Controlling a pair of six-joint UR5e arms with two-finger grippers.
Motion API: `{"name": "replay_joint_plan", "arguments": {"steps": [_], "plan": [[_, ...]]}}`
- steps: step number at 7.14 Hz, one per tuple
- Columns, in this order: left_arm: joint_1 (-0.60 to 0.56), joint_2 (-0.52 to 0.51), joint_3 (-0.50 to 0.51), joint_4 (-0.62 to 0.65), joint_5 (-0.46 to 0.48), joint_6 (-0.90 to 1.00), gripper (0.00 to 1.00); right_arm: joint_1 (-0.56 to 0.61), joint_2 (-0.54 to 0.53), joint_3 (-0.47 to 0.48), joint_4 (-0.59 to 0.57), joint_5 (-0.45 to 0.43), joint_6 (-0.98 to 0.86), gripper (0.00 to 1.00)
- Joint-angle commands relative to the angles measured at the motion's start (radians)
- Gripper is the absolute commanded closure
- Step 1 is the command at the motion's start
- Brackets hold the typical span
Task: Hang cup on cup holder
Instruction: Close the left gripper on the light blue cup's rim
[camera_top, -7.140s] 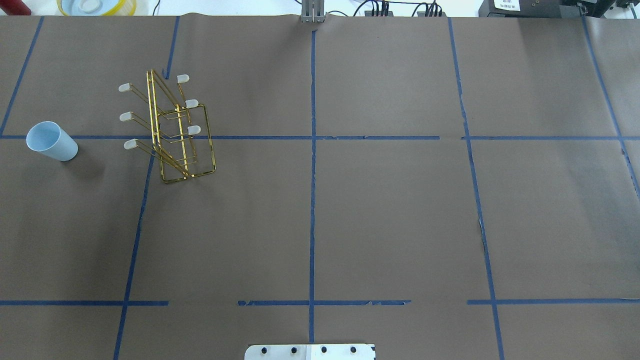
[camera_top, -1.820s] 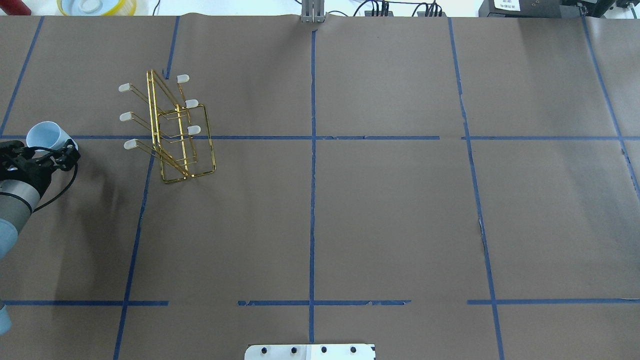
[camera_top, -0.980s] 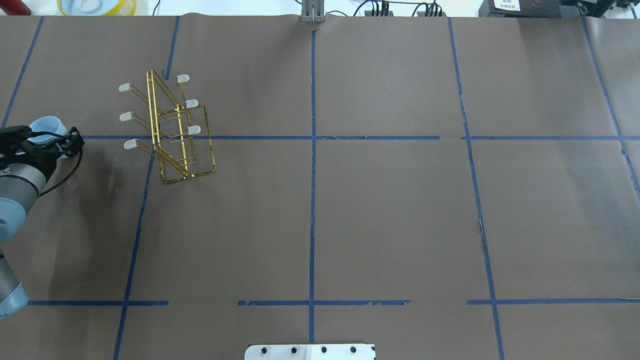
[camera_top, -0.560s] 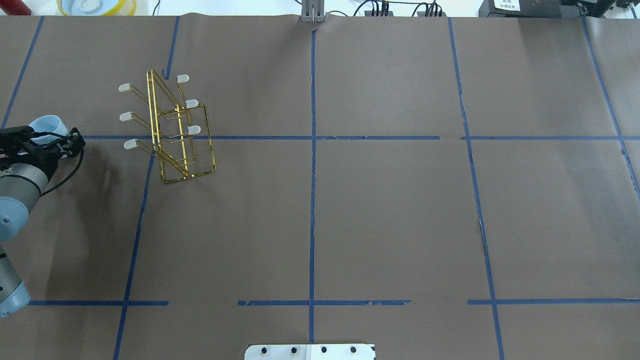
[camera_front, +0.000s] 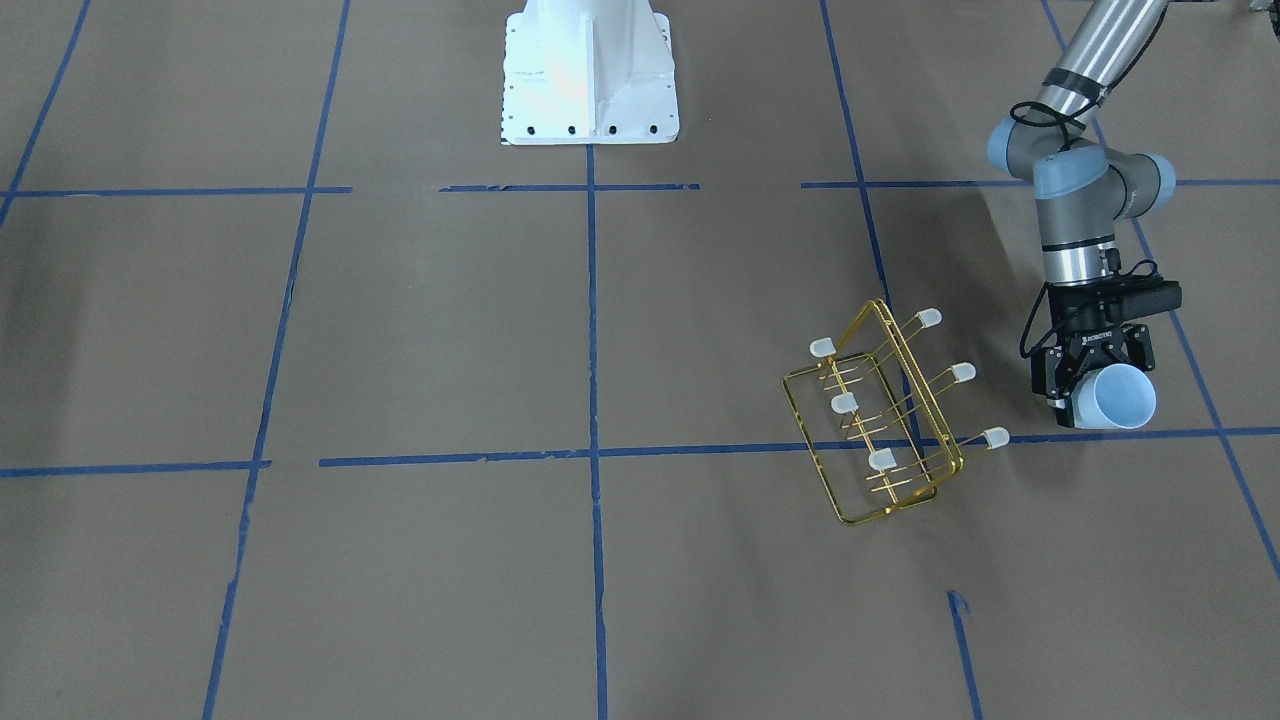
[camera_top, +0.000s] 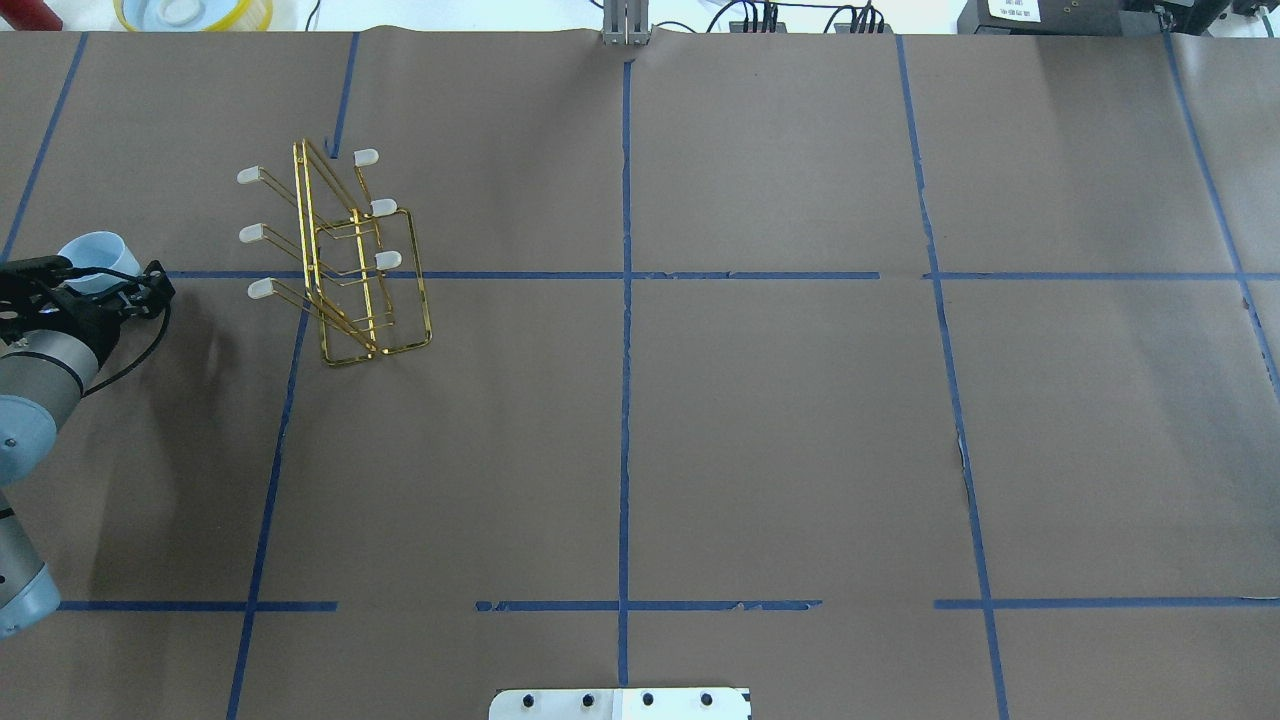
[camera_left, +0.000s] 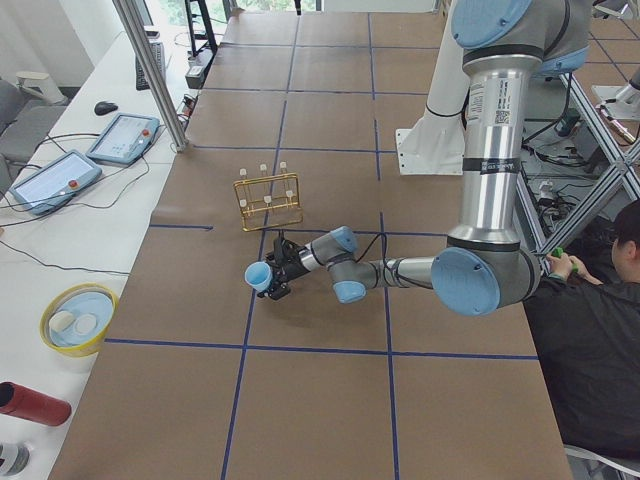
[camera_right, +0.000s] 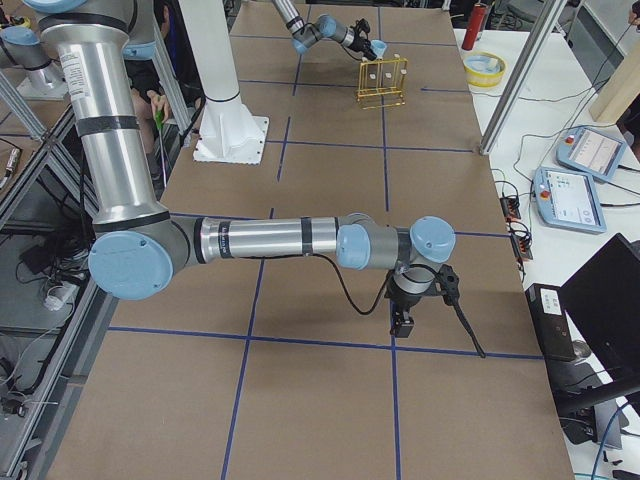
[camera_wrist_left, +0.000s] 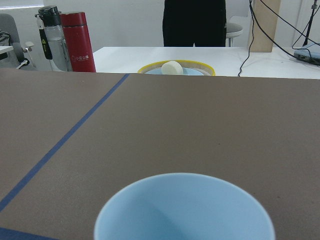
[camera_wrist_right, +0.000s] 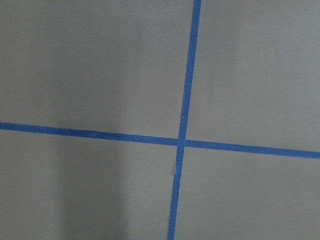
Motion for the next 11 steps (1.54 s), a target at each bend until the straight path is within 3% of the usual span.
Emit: {"name": "replay_joint_plan", "arguments": {"steps": [1,4,7,11], "plan": [[0.002,0.000,0.000,-0.005,-0.031,0.000,0.08,0.000,0.000,0.000,0.000,0.000,0.000,0.00],[0.002,0.000,0.002,-0.013,-0.054,0.000,0.18,0.000,0.000,0.000,0.000,0.000,0.000,0.00],[-0.003,0.002,-0.006,-0.019,-0.056,0.000,0.49,0.000,0.000,0.000,0.000,0.000,0.000,0.00],[-0.033,0.031,-0.136,-0.010,-0.057,0.006,0.67,0.000,0.000,0.000,0.000,0.000,0.000,0.00]]}}
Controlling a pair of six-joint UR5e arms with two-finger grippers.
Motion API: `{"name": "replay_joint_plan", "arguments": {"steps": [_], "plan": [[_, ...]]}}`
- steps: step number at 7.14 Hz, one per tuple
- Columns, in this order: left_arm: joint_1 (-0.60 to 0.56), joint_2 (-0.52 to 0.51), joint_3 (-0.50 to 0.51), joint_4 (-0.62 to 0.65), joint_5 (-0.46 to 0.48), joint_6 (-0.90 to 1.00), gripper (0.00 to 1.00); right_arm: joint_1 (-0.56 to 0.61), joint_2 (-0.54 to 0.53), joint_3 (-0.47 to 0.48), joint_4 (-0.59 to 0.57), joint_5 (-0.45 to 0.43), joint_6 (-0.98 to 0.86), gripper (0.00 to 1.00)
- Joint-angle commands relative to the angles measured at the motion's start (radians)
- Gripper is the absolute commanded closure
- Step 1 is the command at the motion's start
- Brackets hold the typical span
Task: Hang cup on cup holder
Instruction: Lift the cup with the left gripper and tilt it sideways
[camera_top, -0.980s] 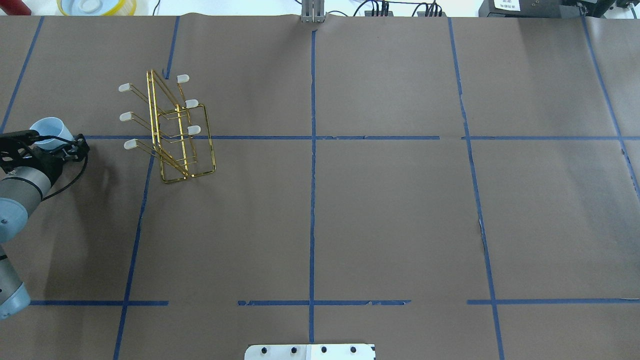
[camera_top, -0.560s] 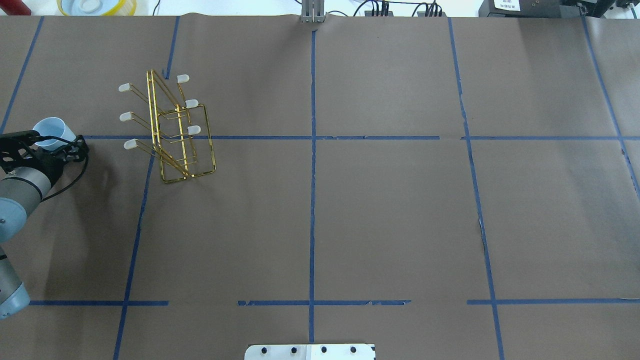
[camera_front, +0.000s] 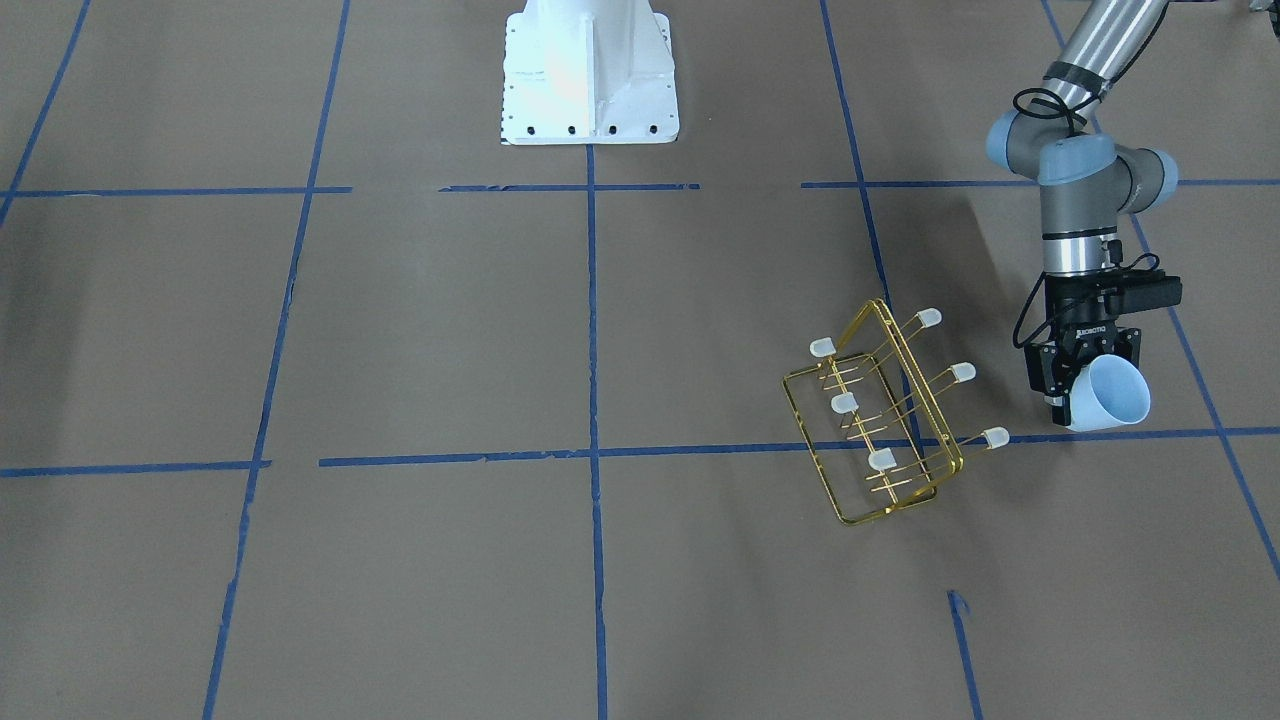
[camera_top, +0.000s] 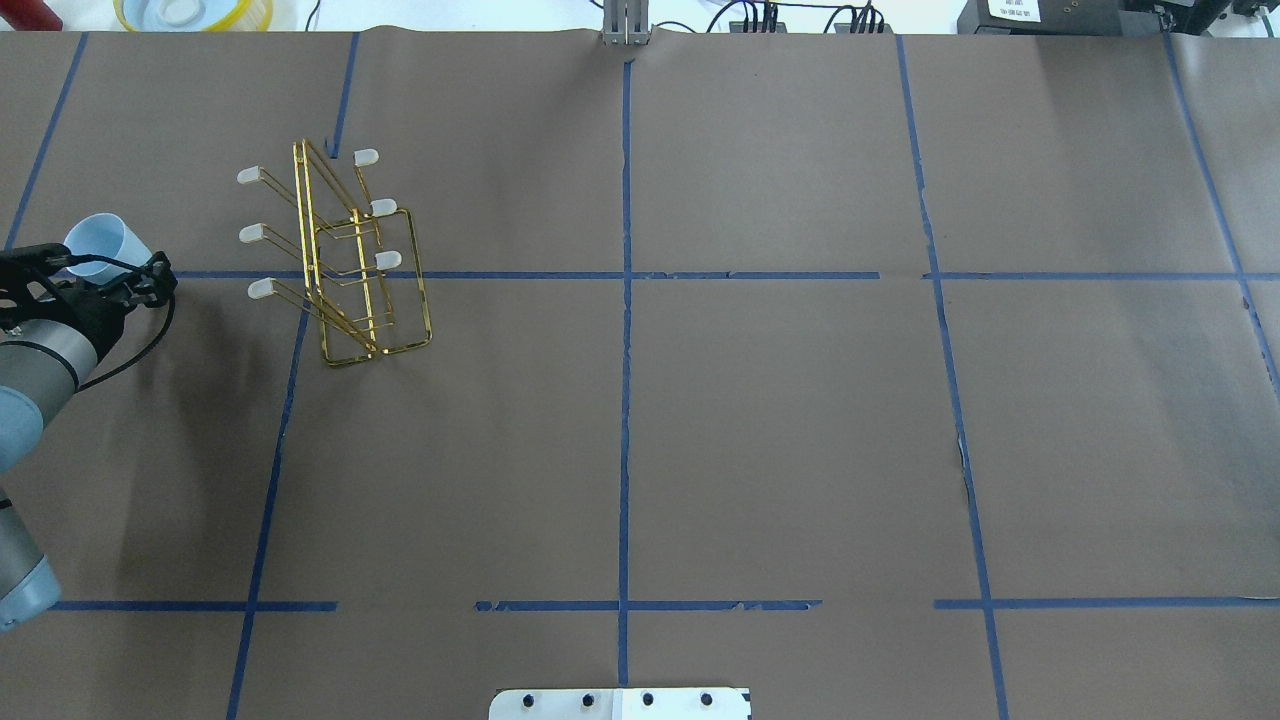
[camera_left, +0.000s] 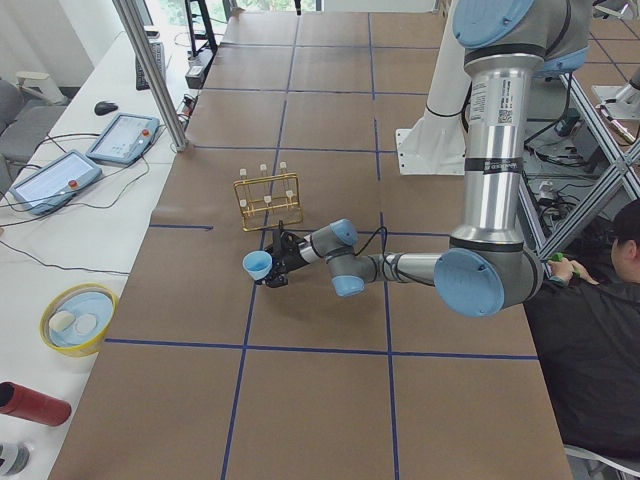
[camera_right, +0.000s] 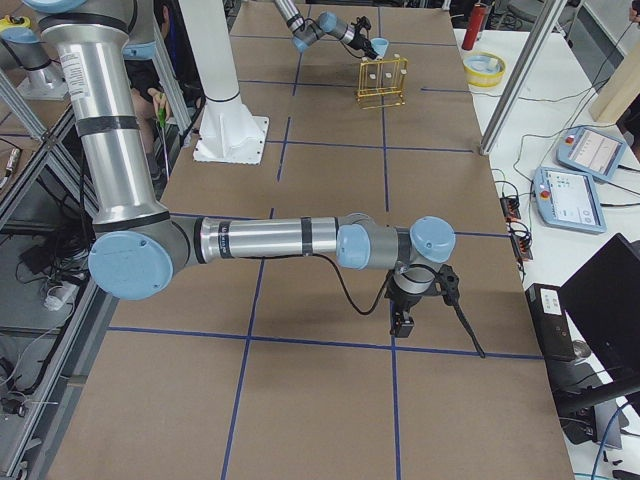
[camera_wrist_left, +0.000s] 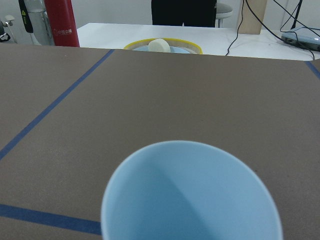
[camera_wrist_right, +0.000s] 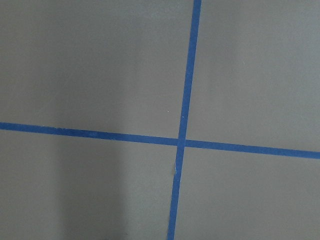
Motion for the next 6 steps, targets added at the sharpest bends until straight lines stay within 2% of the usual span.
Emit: {"name": "replay_joint_plan", "arguments": {"steps": [1,4,5,6], "plan": [[-0.012,0.042,-0.105,0.007,0.000,0.004,0.69,0.000,0.000,0.000,0.000,0.000,0.000,0.00],[-0.015,0.122,-0.284,0.007,0.003,0.126,0.75,0.000,0.000,0.000,0.000,0.000,0.000,0.00],[-0.015,0.125,-0.312,0.005,-0.014,0.137,0.77,0.000,0.000,0.000,0.000,0.000,0.000,0.00],[-0.015,0.125,-0.317,0.007,-0.026,0.169,0.88,0.000,0.000,0.000,0.000,0.000,0.000,0.00]]}}
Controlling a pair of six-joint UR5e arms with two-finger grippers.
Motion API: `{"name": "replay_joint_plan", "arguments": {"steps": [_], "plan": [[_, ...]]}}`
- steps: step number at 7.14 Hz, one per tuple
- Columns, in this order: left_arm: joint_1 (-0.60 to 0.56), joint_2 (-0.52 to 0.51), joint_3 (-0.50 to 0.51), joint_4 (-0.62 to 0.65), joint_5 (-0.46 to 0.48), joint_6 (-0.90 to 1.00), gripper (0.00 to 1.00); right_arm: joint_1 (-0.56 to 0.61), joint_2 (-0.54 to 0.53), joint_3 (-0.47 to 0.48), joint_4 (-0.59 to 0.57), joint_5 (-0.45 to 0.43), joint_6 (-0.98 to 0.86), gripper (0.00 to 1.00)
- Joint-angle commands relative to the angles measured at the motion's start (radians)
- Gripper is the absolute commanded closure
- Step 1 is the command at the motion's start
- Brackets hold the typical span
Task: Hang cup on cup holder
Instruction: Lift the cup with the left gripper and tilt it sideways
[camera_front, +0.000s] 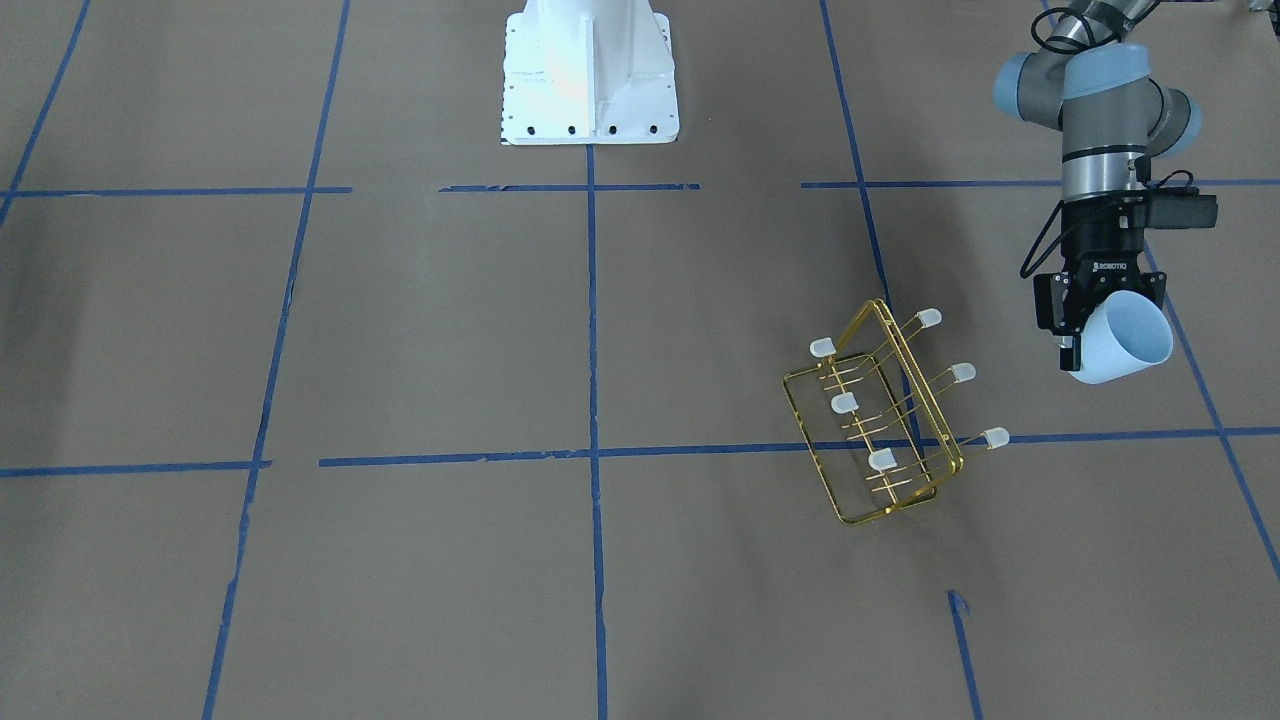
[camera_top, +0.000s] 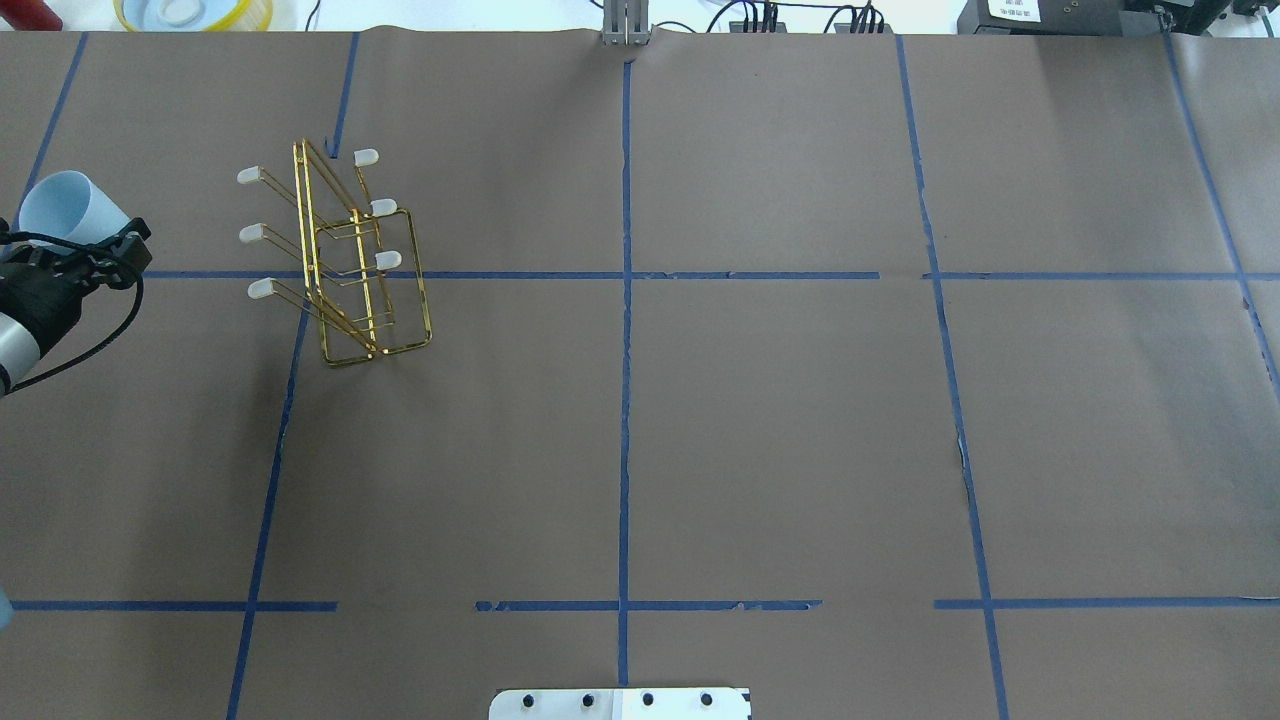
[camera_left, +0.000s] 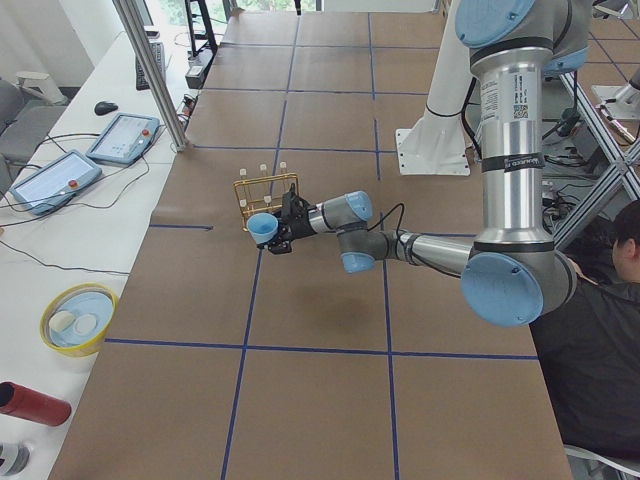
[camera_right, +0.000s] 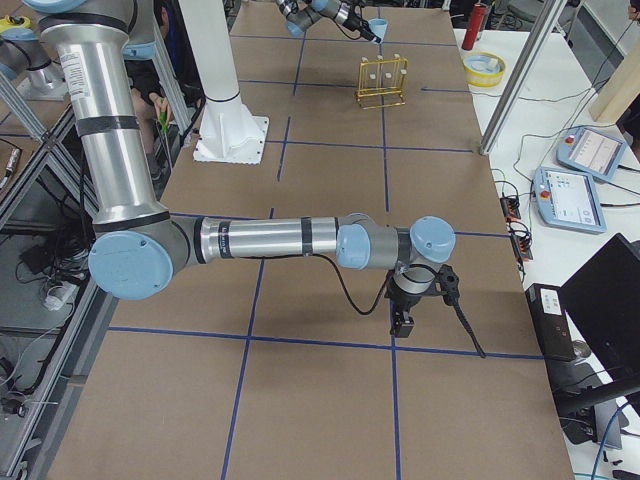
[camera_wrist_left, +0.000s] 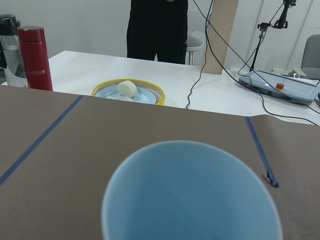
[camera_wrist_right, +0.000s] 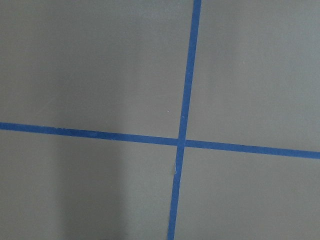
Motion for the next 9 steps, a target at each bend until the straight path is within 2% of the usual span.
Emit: {"name": "replay_joint_plan", "arguments": {"steps": [1,3,4,5,9], "plan": [[0.004,0.005,-0.032,0.002,-0.015,0.116,1.00,0.000,0.000,0.000,0.000,0.000,0.000,0.00],[0.007,0.008,-0.067,0.004,-0.010,0.384,1.00,0.000,0.000,0.000,0.000,0.000,0.000,0.00],[0.004,0.014,-0.087,0.048,-0.010,0.495,1.00,0.000,0.000,0.000,0.000,0.000,0.000,0.00],[0.001,0.020,-0.148,0.124,-0.012,0.655,1.00,0.000,0.000,0.000,0.000,0.000,0.000,0.00],[0.030,0.019,-0.175,0.143,-0.012,0.817,1.00,0.000,0.000,0.000,0.000,0.000,0.000,0.00]]}}
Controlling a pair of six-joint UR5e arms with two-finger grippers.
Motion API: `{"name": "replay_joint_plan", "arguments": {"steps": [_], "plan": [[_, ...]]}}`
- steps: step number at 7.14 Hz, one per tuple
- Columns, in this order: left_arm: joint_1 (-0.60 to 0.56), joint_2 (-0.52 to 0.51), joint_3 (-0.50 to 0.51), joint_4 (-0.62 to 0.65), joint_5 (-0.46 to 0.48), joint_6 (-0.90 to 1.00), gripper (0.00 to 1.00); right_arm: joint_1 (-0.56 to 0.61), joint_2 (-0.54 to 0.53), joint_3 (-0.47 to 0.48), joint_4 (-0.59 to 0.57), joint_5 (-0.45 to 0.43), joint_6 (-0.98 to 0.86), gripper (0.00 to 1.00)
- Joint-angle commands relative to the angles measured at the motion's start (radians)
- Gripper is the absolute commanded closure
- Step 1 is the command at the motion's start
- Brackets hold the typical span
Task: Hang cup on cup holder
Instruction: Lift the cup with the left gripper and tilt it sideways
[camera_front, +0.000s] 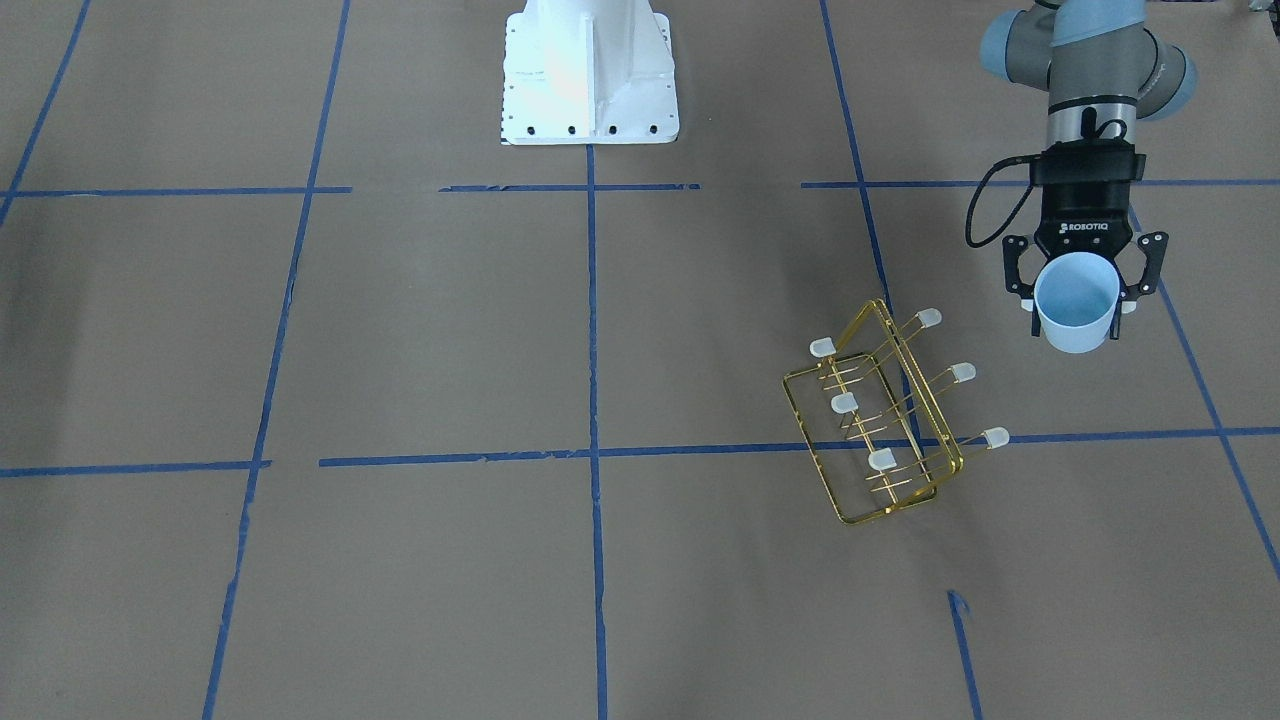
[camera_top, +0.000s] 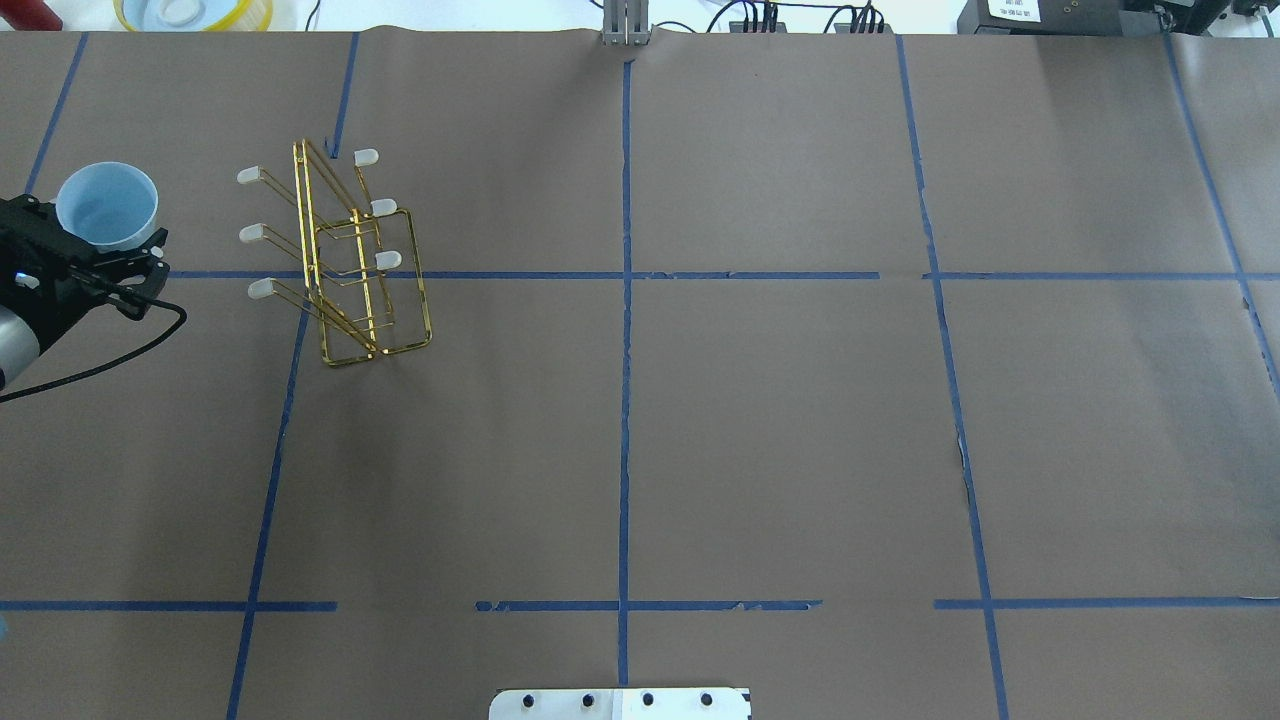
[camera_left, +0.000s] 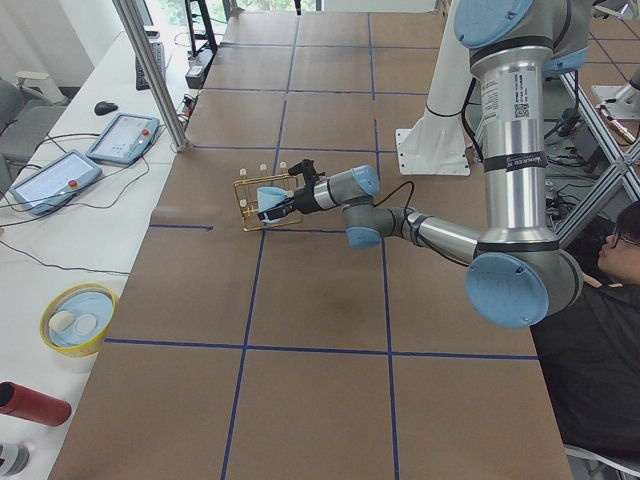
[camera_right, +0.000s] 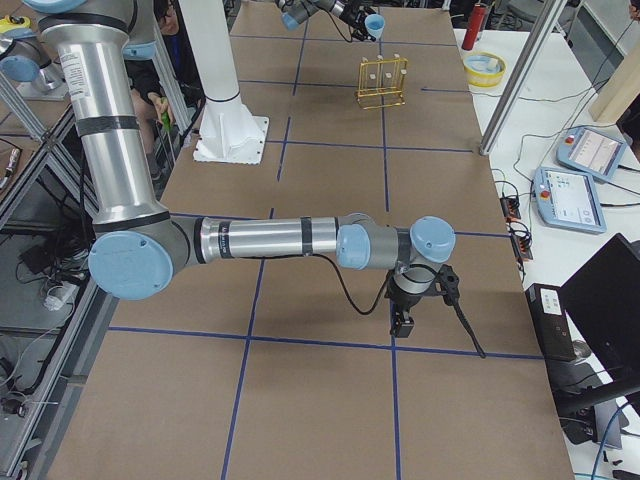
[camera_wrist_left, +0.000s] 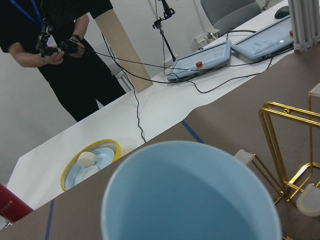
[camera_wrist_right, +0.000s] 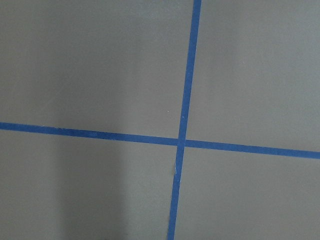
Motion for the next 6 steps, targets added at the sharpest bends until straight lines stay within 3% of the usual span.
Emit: {"name": "replay_joint_plan", "arguments": {"steps": [1,2,6], "plan": [[0.019,0.000,-0.028,0.076,0.012,0.288,1.00,-0.002,0.000,0.000,0.000,0.000,0.001,0.00],[0.019,0.004,-0.040,0.085,0.055,0.577,1.00,0.000,0.000,0.000,0.000,0.000,0.000,0.00],[0.022,0.005,-0.065,0.128,0.282,1.044,1.00,-0.002,0.000,0.000,0.000,0.000,0.000,0.00]]}}
